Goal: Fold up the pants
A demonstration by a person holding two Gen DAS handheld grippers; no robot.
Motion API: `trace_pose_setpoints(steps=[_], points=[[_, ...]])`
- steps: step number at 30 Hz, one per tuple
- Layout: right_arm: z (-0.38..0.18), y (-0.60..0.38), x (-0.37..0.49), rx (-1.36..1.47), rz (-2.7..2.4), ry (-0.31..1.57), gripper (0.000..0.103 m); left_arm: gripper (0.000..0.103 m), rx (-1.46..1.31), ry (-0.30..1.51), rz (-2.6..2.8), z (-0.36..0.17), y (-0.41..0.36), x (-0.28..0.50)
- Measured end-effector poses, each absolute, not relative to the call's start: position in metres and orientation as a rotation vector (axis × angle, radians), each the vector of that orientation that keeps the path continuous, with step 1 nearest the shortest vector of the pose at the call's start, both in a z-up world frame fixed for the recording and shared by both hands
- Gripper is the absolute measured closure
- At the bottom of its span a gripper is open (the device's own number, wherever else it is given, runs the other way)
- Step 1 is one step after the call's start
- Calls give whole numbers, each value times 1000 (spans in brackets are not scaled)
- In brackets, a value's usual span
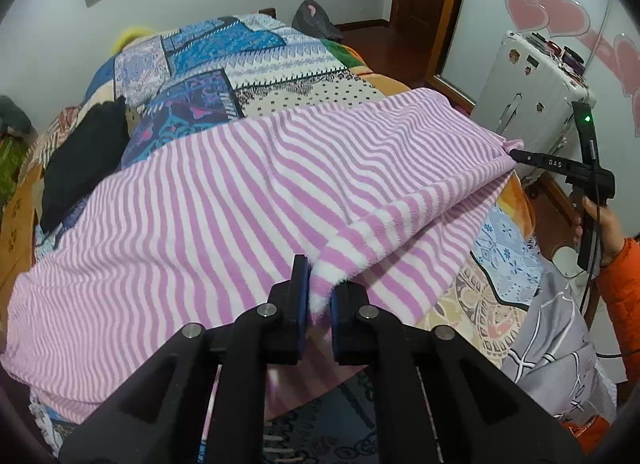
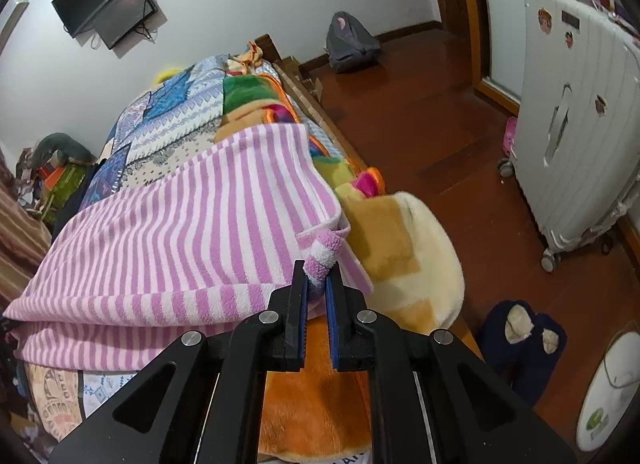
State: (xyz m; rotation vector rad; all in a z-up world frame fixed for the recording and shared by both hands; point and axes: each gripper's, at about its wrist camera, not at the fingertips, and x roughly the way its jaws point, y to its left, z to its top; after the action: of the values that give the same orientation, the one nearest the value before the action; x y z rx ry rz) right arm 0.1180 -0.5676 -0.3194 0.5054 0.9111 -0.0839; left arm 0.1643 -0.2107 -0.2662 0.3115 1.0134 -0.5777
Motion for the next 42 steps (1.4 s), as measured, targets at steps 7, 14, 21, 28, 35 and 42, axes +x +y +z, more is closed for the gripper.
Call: trace_pose_setpoints(steps=[7,14,21,28,35,42], points=[[-312,-570,109,463,-149,946,71,90,255,1022,-611,-256,-197,156],[-270,-545,106,356,-106,889,71,85,160,986,-620,-229,-173,158],[-231,-464,136,303,170,821,70,73,153,1011,-556,-241,-164,185],[-246,-394,160,307,391,887,69,72,183,1066,-584,-270,-169,182],[-266,-355,142,212,447,989,69,65,199,1042,-621,-267,-167,161],[-256,-354,129,151,422,1011,69,65,132,1025,-606,-261,-151,159]])
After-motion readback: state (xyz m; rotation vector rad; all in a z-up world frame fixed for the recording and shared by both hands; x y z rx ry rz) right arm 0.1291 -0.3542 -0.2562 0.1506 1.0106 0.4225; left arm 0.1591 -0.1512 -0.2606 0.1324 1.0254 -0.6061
